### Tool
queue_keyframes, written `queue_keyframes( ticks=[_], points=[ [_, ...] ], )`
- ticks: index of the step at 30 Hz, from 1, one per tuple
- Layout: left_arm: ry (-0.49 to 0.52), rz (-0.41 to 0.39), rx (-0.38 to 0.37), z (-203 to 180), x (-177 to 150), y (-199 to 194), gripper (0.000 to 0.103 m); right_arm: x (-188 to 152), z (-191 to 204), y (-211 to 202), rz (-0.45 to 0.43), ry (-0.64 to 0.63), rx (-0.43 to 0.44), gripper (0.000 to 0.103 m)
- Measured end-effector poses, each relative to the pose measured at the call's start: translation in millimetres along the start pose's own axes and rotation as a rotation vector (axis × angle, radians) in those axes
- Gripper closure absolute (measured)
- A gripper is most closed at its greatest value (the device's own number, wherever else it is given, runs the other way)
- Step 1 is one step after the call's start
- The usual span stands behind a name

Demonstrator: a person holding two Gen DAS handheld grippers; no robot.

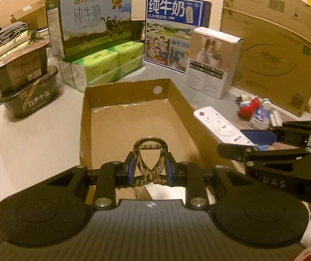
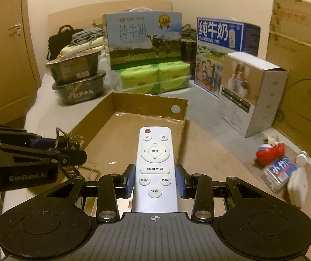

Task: Organize rigid objects
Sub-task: 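Carry remote and keychain into the cardboard tray and open both tools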

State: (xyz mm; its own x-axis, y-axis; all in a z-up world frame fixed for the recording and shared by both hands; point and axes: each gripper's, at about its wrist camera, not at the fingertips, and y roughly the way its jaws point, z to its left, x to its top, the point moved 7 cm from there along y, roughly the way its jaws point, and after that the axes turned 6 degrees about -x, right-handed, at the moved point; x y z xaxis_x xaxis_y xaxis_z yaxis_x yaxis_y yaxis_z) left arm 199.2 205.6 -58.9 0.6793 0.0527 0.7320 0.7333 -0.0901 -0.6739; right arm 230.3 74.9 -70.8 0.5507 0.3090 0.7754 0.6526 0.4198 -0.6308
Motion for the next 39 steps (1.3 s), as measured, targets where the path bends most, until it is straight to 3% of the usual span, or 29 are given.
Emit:
queue_keyframes(
  ticks=[15,17,34,39],
  points=[
    [0.019,0.059,-0.001,41.3,18.8,76.8,0.078,20.4,-5.3,83.2,0.047,0.017,-0.001,0.064],
    [0.032,0.062,0.024,43.9,19.4,83.2,0.073,19.6,-7.5,89.2,0.051,0.021,0.001,0.064],
    [-0.018,0.030,0.039,48.2,15.7,60.7,0.070,22.2,-3.2,95.4,0.034,0.049,0.043,0.064],
    [-0.030,0.019,0.036,41.2,9.9,46.8,0.070,23.0,-10.9,77.4,0.004,0.053,0.015,0.049]
  ],
)
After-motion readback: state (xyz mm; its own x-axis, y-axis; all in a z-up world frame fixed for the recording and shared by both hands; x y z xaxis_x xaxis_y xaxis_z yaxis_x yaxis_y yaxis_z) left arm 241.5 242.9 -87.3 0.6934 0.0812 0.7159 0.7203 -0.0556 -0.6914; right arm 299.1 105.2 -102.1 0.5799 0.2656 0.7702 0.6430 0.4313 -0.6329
